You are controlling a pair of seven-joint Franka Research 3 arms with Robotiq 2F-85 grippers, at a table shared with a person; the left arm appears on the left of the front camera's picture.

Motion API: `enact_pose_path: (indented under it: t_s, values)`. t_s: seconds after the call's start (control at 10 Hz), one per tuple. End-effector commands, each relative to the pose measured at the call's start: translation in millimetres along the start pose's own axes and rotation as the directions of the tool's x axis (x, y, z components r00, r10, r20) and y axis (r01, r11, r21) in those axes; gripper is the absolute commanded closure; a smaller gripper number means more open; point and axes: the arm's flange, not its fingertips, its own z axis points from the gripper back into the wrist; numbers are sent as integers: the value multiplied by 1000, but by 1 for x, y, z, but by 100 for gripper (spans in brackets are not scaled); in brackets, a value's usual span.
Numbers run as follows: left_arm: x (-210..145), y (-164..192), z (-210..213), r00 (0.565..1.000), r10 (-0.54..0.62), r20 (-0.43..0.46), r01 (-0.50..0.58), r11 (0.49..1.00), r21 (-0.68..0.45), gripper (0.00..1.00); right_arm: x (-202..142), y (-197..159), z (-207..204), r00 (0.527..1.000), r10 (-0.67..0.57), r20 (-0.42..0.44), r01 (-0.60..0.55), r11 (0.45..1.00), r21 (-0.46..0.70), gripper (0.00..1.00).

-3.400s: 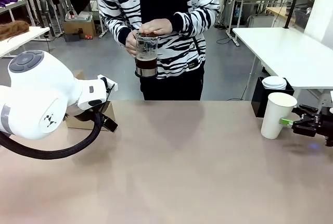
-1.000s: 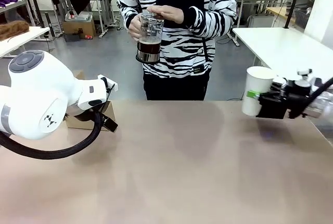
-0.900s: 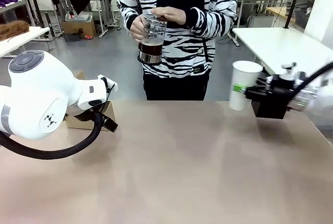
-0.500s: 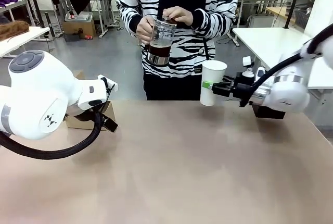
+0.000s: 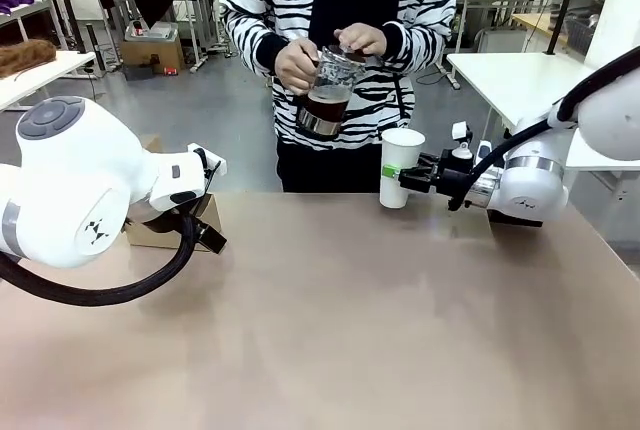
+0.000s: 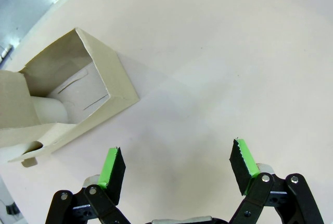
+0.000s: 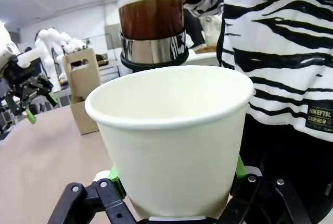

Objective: Pour a drink into a cup and package it in a carrier.
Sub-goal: Pick up the 600 ml Paper Cup and place it in the middle top area of the table, then when a person places the Paper Cup Lid on the 600 ml Paper Cup , lift the 600 ml Paper Cup.

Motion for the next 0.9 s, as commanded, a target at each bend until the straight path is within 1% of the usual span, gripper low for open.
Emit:
enact_pose_path:
  t_s: [0.0, 0.8]
  values:
    - [0, 0, 0, 1000, 1, 1, -1, 1000, -2, 0, -1, 1, -1, 1000, -4, 3, 4, 1000, -2, 14]
    - [0, 0, 0, 1000, 1, 1, -1, 1000, -2, 0, -1, 1, -1, 1000, -4, 3, 4, 1000, -2, 14]
